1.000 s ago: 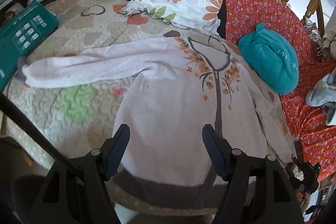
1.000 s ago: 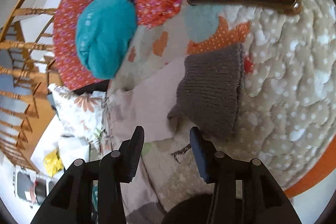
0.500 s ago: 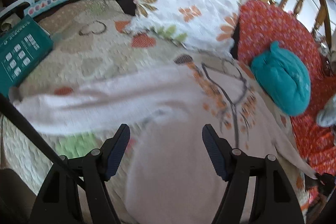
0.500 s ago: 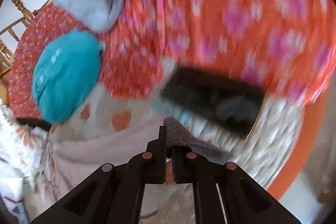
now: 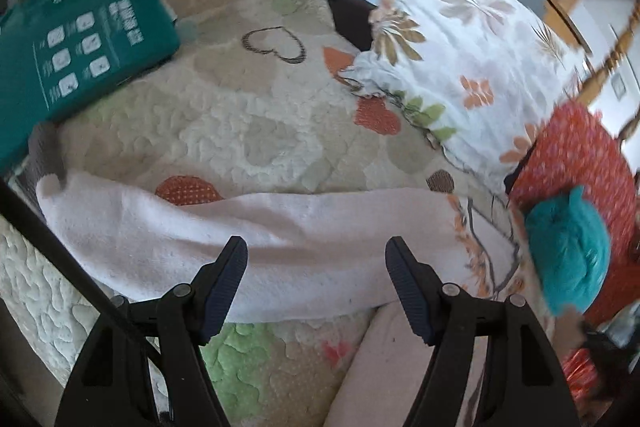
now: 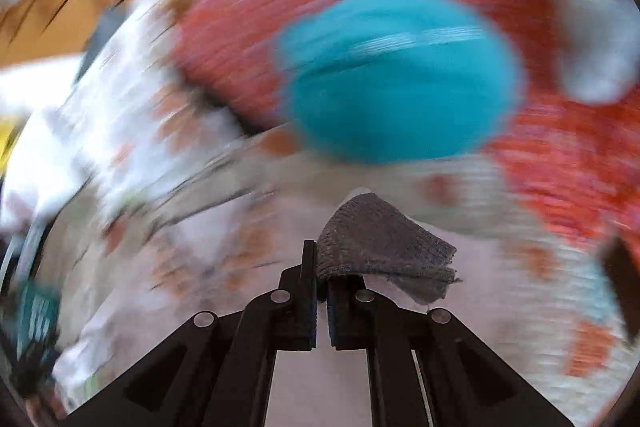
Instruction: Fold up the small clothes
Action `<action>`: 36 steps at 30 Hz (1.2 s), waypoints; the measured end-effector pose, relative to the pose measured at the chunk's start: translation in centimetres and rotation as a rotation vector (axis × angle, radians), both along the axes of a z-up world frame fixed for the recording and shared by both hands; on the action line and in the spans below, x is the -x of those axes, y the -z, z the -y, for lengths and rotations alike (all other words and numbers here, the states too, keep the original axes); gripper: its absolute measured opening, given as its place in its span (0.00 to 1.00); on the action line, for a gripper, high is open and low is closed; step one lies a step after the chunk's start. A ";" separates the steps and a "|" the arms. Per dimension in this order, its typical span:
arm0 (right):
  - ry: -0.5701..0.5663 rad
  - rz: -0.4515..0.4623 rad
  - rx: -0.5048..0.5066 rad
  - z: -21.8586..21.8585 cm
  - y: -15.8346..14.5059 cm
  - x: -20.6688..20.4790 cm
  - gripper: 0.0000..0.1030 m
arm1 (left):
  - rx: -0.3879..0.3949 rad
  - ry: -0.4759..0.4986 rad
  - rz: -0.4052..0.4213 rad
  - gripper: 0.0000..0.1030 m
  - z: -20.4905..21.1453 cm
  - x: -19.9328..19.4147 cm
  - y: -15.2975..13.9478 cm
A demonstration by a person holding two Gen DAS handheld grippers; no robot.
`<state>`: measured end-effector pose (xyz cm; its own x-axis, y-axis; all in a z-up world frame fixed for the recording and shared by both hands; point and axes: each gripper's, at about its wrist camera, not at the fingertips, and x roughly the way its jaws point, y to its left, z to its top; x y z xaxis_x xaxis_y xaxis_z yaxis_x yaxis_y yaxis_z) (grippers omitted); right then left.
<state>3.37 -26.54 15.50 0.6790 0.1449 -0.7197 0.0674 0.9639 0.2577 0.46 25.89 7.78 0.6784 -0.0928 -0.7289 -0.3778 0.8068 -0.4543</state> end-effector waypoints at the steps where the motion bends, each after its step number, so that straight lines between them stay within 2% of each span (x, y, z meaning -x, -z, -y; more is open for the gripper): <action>1: -0.085 -0.022 0.009 -4.0 1.4 -1.5 0.04 | 0.017 -0.010 0.002 0.68 -0.5 -0.1 -0.1; 4: -0.248 -0.071 0.063 -12.2 5.1 -3.5 0.04 | 0.044 -0.029 0.015 0.69 -1.5 -0.1 -0.4; 7: -0.349 -0.109 0.137 -17.7 8.6 -3.6 0.04 | 0.071 -0.053 0.020 0.69 -2.5 0.1 -0.5; 12: -0.424 -0.116 0.312 -22.0 11.6 -3.1 0.05 | 0.124 -0.091 0.026 0.70 -4.1 0.6 -0.4; 15: -0.465 -0.060 0.465 -24.0 12.0 -2.0 0.09 | 0.137 -0.105 0.033 0.70 -4.6 0.9 -0.4; 16: -0.488 -0.031 0.526 -24.9 12.1 -1.5 0.14 | 0.137 -0.110 0.035 0.70 -4.7 1.0 -0.4; 19: -0.601 0.059 0.695 -27.9 12.3 0.5 0.43 | 0.143 -0.148 0.044 0.70 -5.8 1.4 -0.6; 22: -0.738 0.179 0.886 -31.1 13.2 3.8 0.47 | 0.134 -0.212 0.052 0.70 -7.4 2.3 -0.7; 25: -0.844 0.237 0.990 -33.0 14.2 6.6 0.51 | 0.139 -0.268 0.056 0.70 -8.9 3.2 -0.6; 28: -0.841 0.265 1.012 -33.6 14.5 7.7 0.52 | 0.154 -0.296 0.050 0.72 -10.0 3.9 -0.3; 32: -0.804 0.246 0.962 -33.1 13.5 7.8 0.52 | 0.149 -0.325 0.048 0.72 -11.2 4.5 -0.4; 33: -0.794 0.236 0.940 -33.0 13.1 7.7 0.52 | 0.140 -0.341 0.048 0.72 -11.7 4.8 -0.6; 36: -0.761 0.188 0.784 -32.9 10.6 7.0 0.52 | 0.096 -0.424 0.058 0.72 -13.4 6.3 -1.5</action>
